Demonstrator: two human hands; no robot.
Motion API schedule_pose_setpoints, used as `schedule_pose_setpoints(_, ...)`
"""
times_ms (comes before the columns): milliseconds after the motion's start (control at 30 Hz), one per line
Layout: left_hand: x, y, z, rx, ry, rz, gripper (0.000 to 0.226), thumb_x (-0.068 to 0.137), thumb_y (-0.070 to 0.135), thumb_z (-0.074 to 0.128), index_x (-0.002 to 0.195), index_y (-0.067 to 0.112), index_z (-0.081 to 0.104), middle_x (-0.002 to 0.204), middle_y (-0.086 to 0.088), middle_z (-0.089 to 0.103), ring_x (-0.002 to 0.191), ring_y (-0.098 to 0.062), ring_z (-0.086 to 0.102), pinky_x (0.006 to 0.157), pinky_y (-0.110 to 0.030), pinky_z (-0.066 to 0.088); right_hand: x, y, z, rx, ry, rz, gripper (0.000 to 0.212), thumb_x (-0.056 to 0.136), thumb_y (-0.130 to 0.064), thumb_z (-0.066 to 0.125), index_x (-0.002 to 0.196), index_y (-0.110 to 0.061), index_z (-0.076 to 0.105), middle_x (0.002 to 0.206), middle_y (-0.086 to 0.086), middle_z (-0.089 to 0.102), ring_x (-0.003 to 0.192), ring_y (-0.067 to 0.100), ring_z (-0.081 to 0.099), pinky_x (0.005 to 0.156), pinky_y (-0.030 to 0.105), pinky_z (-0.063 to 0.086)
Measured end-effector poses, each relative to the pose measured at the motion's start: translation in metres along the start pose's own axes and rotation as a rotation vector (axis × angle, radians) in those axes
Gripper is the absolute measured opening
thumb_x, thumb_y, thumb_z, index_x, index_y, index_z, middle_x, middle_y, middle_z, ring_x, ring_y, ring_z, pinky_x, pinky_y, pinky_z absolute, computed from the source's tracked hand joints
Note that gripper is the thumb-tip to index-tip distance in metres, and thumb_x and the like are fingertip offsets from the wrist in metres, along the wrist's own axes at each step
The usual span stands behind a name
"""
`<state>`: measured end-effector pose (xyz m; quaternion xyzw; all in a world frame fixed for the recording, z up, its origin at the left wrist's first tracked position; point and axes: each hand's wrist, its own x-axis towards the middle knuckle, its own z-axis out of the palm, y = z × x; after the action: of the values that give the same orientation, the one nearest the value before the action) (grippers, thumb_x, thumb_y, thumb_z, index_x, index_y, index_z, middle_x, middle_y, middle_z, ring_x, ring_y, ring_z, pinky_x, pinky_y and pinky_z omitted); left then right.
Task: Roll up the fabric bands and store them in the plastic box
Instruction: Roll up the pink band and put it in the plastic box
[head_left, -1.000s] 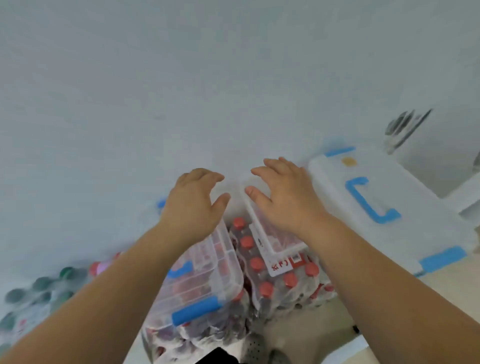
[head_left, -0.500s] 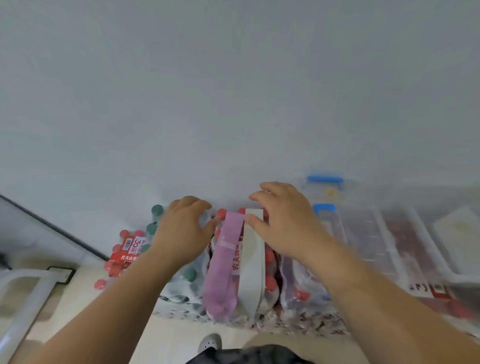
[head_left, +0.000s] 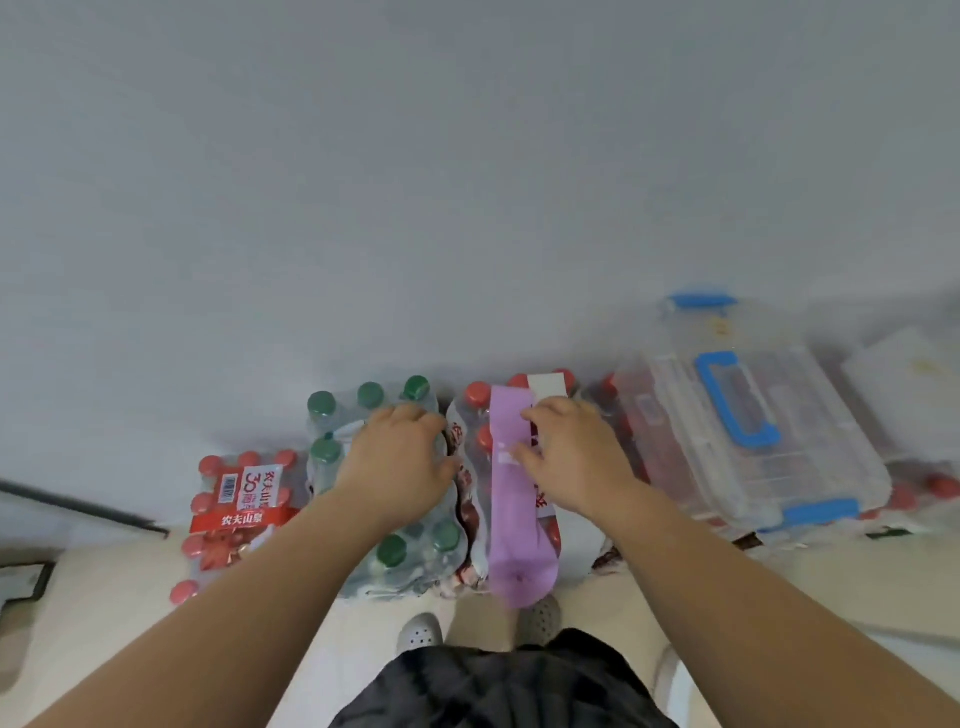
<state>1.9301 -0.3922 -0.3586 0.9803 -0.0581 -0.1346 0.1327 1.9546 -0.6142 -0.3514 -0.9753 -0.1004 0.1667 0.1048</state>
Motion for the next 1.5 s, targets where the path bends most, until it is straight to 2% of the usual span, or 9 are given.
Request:
schedule_pose_setpoints(200,0.041,0.021,0.008,-0.118,-0.054,0.090,0.051,0.097,0.045,0.050,0.143,0.025,0.047,0.126,-0.008,0.060,0.120,-0.032,0.052,0.102,-0.045,0.044,0.004,0.014,0.019,-0.046,-0.050,-0.060,0.050,0.098,-0.049,0.052,0.146,-0.033,0.052,0.162,-0.007,0.038,0.145,0.031,0.029,0.117,0.047,0.024)
schedule_pose_setpoints(367,0.073,0.033,0.008,-0.155,-0.089,0.076,0.042,0.099,0.035,0.052,0.136,0.015,0.051,0.120,-0.011,0.054,0.108,-0.035,0.056,0.092,-0.043,0.049,0.004,0.019,0.024,-0.025,-0.016,-0.095,0.050,0.096,-0.047,0.052,0.144,-0.033,0.054,0.160,-0.009,0.040,0.141,0.029,0.032,0.114,0.047,0.027)
schedule_pose_setpoints(600,0.094,0.046,0.012,-0.221,-0.042,0.025,0.013,0.093,0.020,0.056,0.099,0.021,0.067,0.099,-0.004,0.048,0.086,-0.028,0.058,0.070,-0.030,0.039,0.001,0.024,0.025,0.014,-0.063,-0.119,0.051,0.098,-0.048,0.046,0.147,-0.035,0.048,0.164,-0.015,0.029,0.147,0.027,0.024,0.116,0.047,0.023)
schedule_pose_setpoints(733,0.082,0.045,0.006,-0.374,0.037,-0.007,0.018,0.089,0.015,0.063,0.074,0.019,0.055,0.094,-0.007,0.058,0.084,-0.025,0.057,0.070,-0.032,0.044,0.003,0.020,0.013,0.120,0.048,-0.090,0.036,0.097,-0.042,0.054,0.126,-0.025,0.067,0.139,-0.004,0.059,0.129,0.025,0.046,0.107,0.039,0.041)
schedule_pose_setpoints(900,0.033,0.030,-0.016,-0.923,0.018,-0.038,0.017,0.094,0.013,0.065,0.078,0.018,0.063,0.065,0.009,0.064,0.057,-0.005,0.051,0.057,-0.015,0.040,-0.006,0.002,-0.014,0.504,0.174,-0.006,0.024,0.095,-0.042,0.065,0.113,-0.026,0.067,0.113,-0.009,0.066,0.104,0.013,0.062,0.087,0.033,0.052)
schedule_pose_setpoints(1067,-0.013,0.024,-0.036,-1.256,0.001,0.055,0.012,0.093,0.016,0.064,0.081,0.018,0.064,0.077,-0.016,0.064,0.076,-0.024,0.059,0.076,-0.046,0.051,-0.025,-0.024,-0.029,0.846,0.151,-0.108,0.002,0.095,-0.033,0.070,0.094,-0.034,0.069,0.085,-0.018,0.071,0.079,-0.001,0.066,0.071,0.023,0.055)
schedule_pose_setpoints(1133,-0.023,0.025,-0.042,-1.326,0.028,0.057,0.009,0.091,0.021,0.064,0.084,0.015,0.064,0.077,-0.013,0.061,0.077,-0.026,0.059,0.077,-0.058,0.052,-0.036,-0.034,-0.029,0.907,0.223,-0.135,0.015,0.096,-0.026,0.069,0.082,-0.031,0.069,0.069,-0.009,0.066,0.062,0.004,0.057,0.059,0.025,0.051)
schedule_pose_setpoints(1267,-0.039,0.030,-0.054,-1.380,0.059,0.111,0.009,0.089,0.021,0.066,0.092,0.013,0.064,0.074,-0.002,0.065,0.073,-0.021,0.060,0.072,-0.047,0.047,-0.056,-0.051,-0.040,1.067,0.310,-0.116,0.010,0.093,-0.027,0.069,0.088,-0.026,0.077,0.079,-0.002,0.075,0.072,0.010,0.065,0.070,0.035,0.058)
schedule_pose_setpoints(1500,-0.089,0.050,-0.079,-1.428,0.153,0.288,0.021,0.096,0.014,0.062,0.113,0.018,0.073,0.106,-0.008,0.077,0.095,-0.022,0.073,0.081,-0.031,0.058,-0.094,-0.061,-0.081,1.331,0.295,-0.285,0.011,0.093,-0.022,0.068,0.091,-0.017,0.077,0.083,-0.002,0.076,0.075,0.011,0.069,0.069,0.027,0.059)
